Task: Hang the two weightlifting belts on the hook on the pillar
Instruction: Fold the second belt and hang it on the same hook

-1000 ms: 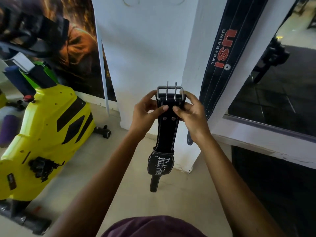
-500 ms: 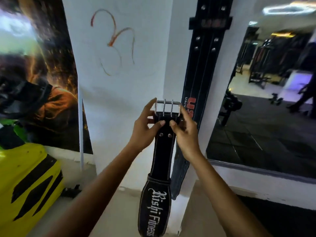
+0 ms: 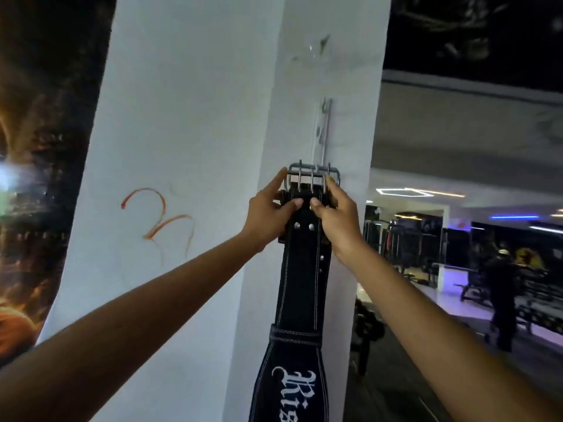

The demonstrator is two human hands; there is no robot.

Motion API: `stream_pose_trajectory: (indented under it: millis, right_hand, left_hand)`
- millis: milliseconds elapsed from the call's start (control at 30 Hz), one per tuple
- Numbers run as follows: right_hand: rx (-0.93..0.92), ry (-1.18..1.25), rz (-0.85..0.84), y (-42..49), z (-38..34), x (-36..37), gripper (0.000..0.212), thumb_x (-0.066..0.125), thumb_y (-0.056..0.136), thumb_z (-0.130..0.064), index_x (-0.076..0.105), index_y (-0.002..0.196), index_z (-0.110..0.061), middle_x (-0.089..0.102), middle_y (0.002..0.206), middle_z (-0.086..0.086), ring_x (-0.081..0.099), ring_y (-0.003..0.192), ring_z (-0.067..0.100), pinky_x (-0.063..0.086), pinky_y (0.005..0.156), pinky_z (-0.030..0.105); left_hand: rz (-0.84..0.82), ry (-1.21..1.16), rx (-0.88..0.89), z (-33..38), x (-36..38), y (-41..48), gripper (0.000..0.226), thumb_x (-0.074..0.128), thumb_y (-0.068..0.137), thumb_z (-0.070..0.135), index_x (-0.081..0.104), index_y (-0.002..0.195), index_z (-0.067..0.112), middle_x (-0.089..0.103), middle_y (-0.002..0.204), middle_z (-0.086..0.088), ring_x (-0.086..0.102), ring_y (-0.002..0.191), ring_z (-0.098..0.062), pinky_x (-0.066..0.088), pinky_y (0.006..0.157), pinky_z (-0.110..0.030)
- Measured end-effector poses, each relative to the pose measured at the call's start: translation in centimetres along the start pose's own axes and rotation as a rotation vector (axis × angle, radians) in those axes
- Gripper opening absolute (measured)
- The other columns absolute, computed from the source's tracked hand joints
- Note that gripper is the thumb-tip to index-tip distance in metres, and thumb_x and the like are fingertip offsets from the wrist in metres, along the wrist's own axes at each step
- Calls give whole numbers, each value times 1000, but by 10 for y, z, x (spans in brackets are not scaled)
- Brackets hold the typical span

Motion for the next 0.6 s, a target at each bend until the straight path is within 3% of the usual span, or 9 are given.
stream_pose_trajectory:
  millis: [100,167,367,500,600]
  right_hand:
    - [-19,-10,47,60,-31,-3,62,62,91,-13,41,146,-32,59,140,5,62,120,22,51,103,42]
    - [-34,-64,96,93,-46,-7,60,62,90,-16,42,146,-32,61,137,7,62,119,24,51,103,41]
    - [-13,-267,184,144,-62,-12,55,58,93,-20,44,146,-28,56,143,5,43,133,33,40,111,37]
    - [9,-373,152,146,-45,-10,46,52,95,-21,51,141,-25,59,139,7,38,135,35,32,114,38]
    - [5,-443,112,140,-33,-10,47,47,100,-26,43,146,-28,52,145,8,25,137,35,26,110,42]
  left_hand:
    - [19,-10,29,25,4,63,76,70,77,33,37,146,34,62,122,-13,68,101,-28,57,86,-49]
    - [9,-24,15,36,10,100,74,70,81,25,36,147,30,63,123,-13,66,106,-28,56,89,-47]
    - [26,-12,-60,45,27,158,68,68,86,15,37,147,24,60,128,-12,65,107,-29,60,82,-46]
    - [-19,19,-155,29,38,165,64,69,86,13,42,144,17,59,130,-14,65,107,-29,60,80,-47]
    - [-22,15,-179,18,41,164,66,69,87,13,39,145,17,59,128,-13,66,104,-30,60,78,-46]
Point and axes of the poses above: each hand's wrist, its own y-axis towards the middle knuckle, its own x-axis out of the palm, z = x × y, the point moved 7 cm from there along y, towards the middle knuckle
